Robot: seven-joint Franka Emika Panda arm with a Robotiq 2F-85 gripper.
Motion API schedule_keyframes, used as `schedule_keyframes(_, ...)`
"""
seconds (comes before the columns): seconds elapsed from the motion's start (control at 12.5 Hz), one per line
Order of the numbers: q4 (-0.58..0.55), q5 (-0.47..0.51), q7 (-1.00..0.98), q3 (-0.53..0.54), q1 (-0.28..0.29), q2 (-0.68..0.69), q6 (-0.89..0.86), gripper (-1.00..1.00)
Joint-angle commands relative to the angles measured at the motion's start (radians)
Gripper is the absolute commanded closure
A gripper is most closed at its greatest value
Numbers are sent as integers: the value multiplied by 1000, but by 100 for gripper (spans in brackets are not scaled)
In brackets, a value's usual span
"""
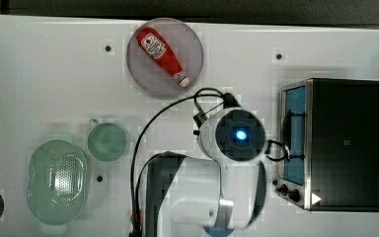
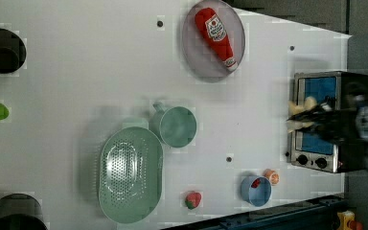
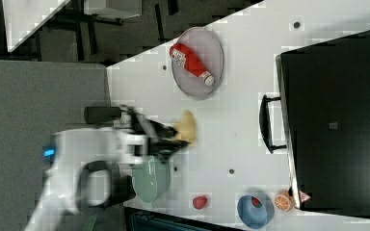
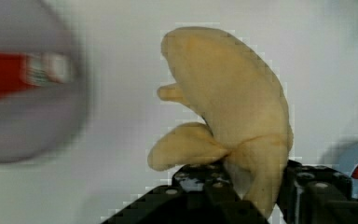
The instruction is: Pick Banana and place it in mug.
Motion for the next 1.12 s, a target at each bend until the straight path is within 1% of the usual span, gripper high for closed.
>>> schedule_keyframes(0.08,52,-14,-17,38,-8,-70,-157,46)
schedule_keyframes(0.32,65,-14,100,124,6,-120,-173,46)
schedule_keyframes(0.48,65,-12,170,204,18,-123,-189,46)
schedule_keyframes(0.64,65,24,241,287,27,-109,-185,46)
schedule_keyframes(0.88,65,88,358,406,36,-72,-130,46)
schedule_keyframes(1.12,57,89,525,501,38,5,-39,46)
